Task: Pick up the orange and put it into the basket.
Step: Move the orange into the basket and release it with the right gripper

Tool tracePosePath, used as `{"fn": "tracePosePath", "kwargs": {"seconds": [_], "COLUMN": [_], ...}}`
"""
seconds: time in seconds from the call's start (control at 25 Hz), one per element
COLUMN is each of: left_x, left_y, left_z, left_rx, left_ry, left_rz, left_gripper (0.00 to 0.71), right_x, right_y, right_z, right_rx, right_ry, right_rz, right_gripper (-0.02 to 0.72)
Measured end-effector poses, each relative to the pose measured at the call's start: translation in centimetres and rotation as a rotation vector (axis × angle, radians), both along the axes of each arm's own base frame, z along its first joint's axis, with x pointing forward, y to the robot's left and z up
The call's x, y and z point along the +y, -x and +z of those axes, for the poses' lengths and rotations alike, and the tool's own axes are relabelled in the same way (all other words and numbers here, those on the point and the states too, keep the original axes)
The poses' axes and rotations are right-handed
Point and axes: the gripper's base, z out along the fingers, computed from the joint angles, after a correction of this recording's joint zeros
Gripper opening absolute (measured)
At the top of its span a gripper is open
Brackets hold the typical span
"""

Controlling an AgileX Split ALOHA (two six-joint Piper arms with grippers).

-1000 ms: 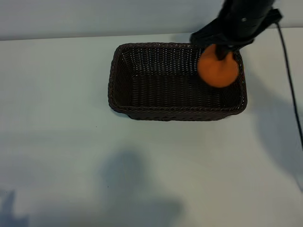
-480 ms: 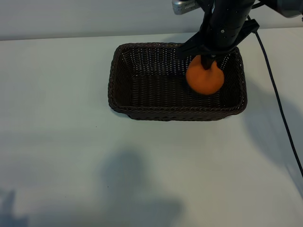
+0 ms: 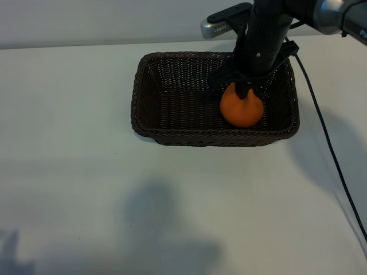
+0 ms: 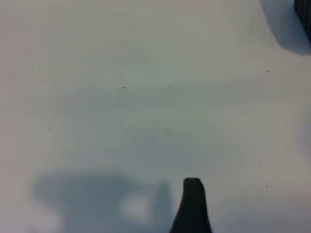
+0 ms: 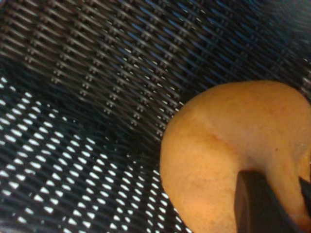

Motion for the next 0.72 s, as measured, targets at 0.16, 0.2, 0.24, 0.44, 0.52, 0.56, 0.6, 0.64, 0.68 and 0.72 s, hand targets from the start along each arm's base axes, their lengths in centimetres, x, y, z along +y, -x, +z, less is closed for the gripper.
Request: {"fn": "tracePosePath", "kwargs": {"seconds": [0.16,0.2,0.24,0.44,0.52,0.56,0.6,0.64,0.68,0.72], "left_x": [0.0,0.0,0.0,0.0,0.0,0.0,0.0,0.0,0.0,0.0], "left_y": [0.0,0.0,0.0,0.0,0.0,0.0,0.0,0.0,0.0,0.0], "left_z": [0.0,0.0,0.0,0.0,0.0,0.0,0.0,0.0,0.0,0.0], "left_rx": [0.000,0.000,0.000,0.000,0.000,0.000,0.000,0.000,0.000,0.000], "left_ry": [0.000,0.000,0.000,0.000,0.000,0.000,0.000,0.000,0.000,0.000], "left_rz": [0.000,0.000,0.000,0.000,0.000,0.000,0.000,0.000,0.000,0.000], "left_gripper": [0.592,0.592,0.592,0.592,0.592,0.592,0.592,0.592,0.592,0.592], "right_x": [0.5,0.8,0.9,1.5,1.5,1.5,1.5,1.5,1.5,1.5], "right_y": [-0.1,-0.1,-0.1,0.0,0.0,0.0,0.0,0.0,0.0,0.0], "right_z": [-1.4,-1.7,-2.1,-2.8,-2.8,-2.8,-2.8,-2.8,-2.8,-2.8], "right_rx": [0.023,0.031,0.039,0.049,0.049,0.048,0.049,0.049,0.050,0.052], "right_ry": [0.010,0.013,0.016,0.018,0.018,0.018,0.019,0.019,0.019,0.017], "right_rz": [0.020,0.026,0.030,0.044,0.045,0.046,0.046,0.046,0.046,0.046], "right_gripper": [0.095,0.095,0.095,0.095,0.095,0.095,0.095,0.095,0.095,0.099]}}
